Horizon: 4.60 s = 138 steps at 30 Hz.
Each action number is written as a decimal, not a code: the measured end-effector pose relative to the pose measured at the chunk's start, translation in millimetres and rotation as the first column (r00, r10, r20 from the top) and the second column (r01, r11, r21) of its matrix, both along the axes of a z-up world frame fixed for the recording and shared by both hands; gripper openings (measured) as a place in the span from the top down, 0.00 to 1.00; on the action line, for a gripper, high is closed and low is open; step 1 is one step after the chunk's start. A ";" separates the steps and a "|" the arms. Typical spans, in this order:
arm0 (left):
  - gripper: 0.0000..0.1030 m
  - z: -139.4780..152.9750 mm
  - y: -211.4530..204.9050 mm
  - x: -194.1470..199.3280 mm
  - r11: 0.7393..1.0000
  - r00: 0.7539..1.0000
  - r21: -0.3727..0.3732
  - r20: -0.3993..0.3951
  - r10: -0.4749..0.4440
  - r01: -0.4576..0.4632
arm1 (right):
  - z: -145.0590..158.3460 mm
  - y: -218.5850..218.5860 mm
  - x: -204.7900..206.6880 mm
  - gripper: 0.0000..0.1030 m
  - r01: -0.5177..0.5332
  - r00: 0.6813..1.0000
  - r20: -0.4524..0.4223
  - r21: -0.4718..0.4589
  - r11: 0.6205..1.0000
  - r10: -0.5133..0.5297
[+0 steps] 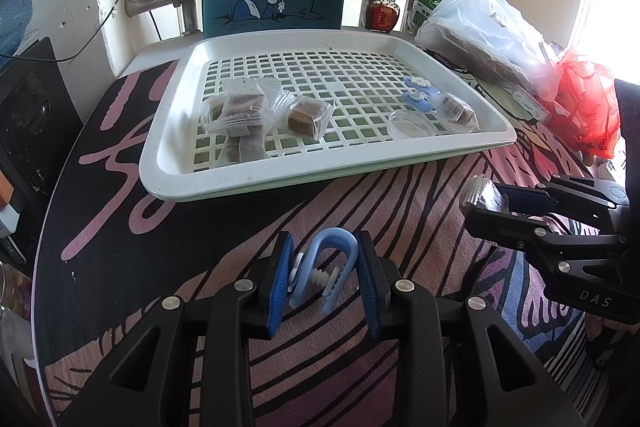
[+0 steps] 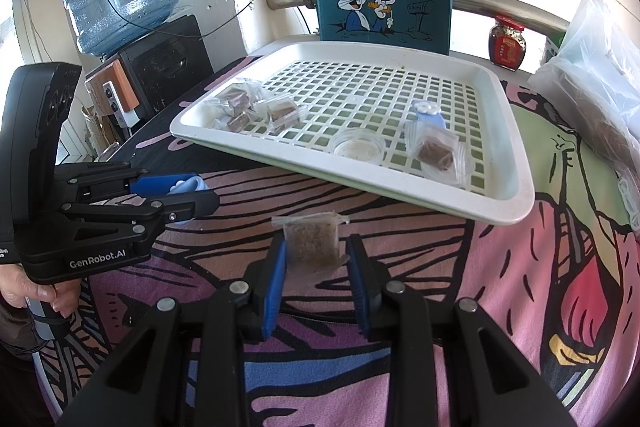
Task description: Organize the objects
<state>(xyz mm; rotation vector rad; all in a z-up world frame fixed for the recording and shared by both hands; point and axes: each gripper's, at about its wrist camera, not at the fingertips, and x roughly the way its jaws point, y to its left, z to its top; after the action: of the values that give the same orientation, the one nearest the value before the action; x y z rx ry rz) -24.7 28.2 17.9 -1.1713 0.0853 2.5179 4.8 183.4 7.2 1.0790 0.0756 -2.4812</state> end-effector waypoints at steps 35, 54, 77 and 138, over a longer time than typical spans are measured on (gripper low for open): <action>0.71 -0.2 -1.1 -0.6 1.000 1.000 0.001 0.001 -0.002 0.002 | -1.0 0.7 0.0 0.72 -0.002 1.000 -0.001 -0.002 1.000 0.002; 0.71 -0.4 -1.4 -0.9 1.000 1.000 0.001 0.000 -0.003 0.003 | -0.8 2.0 -0.3 0.72 -0.003 1.000 -0.001 -0.003 1.000 0.003; 0.71 -0.4 -1.4 -1.0 1.000 1.000 0.002 0.001 -0.004 0.004 | -0.6 2.1 -0.2 0.72 -0.002 1.000 -0.001 -0.005 1.000 0.002; 0.26 37.9 7.6 -57.9 0.985 0.996 0.167 -0.077 -0.033 0.046 | 24.5 15.3 -67.1 0.50 0.150 0.988 -0.031 -0.028 0.988 -0.151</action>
<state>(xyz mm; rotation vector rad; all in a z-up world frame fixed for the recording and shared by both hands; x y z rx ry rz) -82.6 35.8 55.8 -1.0009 -0.0834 2.4786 -62.3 198.7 31.7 1.0695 -0.0296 -2.6265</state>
